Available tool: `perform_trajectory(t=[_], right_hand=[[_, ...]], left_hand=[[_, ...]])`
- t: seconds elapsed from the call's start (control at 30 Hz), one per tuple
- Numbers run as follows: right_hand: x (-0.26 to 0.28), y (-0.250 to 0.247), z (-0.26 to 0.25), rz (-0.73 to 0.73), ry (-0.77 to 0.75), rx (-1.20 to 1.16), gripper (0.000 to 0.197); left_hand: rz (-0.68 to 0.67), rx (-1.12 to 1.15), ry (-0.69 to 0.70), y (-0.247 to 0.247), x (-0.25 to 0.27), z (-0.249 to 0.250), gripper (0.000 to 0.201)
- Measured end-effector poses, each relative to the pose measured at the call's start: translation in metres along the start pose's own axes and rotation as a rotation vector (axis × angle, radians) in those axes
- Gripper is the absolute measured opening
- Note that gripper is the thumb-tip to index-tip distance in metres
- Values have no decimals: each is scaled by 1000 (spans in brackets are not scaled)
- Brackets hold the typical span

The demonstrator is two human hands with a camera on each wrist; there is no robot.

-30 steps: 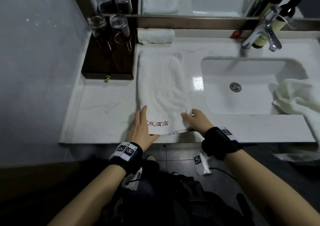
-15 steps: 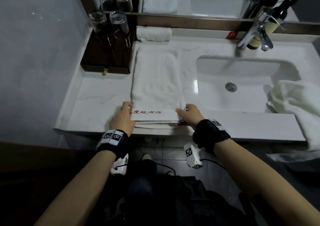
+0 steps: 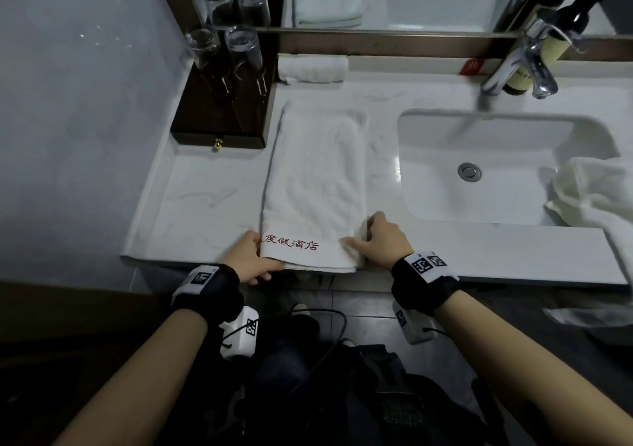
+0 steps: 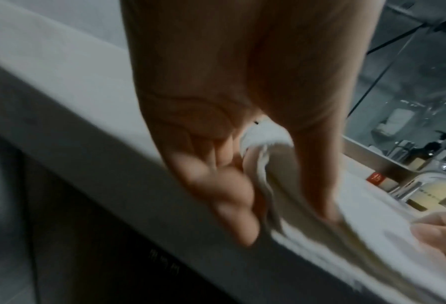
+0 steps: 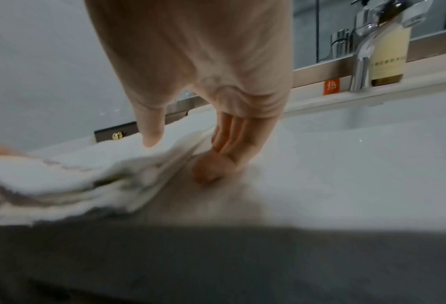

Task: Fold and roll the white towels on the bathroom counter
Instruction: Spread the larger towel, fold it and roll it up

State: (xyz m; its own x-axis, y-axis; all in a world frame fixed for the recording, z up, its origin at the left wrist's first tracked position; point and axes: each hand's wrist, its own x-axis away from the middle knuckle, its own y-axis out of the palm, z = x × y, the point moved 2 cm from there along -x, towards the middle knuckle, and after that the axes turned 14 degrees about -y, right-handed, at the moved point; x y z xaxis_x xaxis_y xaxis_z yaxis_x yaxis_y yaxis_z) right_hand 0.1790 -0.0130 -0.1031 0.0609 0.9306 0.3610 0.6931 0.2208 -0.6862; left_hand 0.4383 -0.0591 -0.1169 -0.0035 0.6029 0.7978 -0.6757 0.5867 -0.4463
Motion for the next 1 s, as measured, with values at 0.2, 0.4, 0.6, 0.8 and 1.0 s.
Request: perform_trajectory(t=[0.2, 0.4, 0.6, 0.8, 1.0], right_hand=[[-17, -6, -18, 24, 18, -82, 64], [-19, -4, -10, -24, -11, 14, 54], [-34, -28, -8, 8, -147, 110, 83], [-70, -18, -39, 8, -424, 492, 71], [-131, -20, -54, -24, -376, 585, 71]], left_hand=[[-13, 91, -103, -14, -4, 21, 34], [89, -229, -93, -12, -10, 14, 37], [217, -180, -28, -30, -12, 30, 37], [515, -475, 406, -24, -30, 85, 66], [363, -721, 535, -32, -69, 133, 80]])
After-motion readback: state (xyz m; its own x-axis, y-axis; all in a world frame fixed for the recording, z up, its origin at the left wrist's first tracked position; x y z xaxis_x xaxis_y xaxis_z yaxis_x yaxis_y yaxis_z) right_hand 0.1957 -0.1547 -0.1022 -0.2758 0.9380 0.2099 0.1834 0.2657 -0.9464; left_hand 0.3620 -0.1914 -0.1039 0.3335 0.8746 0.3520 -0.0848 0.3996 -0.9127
